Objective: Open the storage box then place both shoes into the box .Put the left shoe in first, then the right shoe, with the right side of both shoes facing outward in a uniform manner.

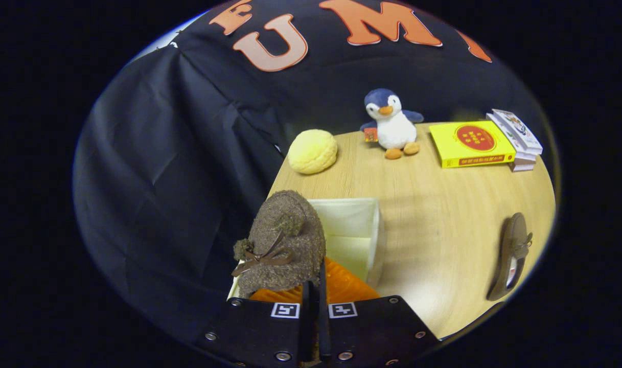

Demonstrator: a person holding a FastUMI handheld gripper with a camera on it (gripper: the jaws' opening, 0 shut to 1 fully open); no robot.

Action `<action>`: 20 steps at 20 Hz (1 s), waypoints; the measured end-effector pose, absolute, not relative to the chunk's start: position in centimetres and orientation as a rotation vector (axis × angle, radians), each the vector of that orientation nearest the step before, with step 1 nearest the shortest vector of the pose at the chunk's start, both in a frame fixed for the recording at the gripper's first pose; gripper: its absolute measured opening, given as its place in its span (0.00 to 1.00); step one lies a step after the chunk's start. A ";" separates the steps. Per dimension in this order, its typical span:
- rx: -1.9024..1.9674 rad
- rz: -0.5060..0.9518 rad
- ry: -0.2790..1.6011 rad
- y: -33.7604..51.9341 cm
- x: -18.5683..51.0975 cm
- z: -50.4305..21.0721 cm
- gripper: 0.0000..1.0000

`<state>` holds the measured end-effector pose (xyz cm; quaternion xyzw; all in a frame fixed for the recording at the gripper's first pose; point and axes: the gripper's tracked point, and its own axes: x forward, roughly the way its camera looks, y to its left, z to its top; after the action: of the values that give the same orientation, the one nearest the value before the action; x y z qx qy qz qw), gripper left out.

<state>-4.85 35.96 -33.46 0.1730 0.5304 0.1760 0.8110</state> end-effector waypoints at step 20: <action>0.473 0.519 1.353 41.9 -9.0 -36.9 0.49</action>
<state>-9.05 41.89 -36.95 0.2145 0.6127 0.2352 0.7233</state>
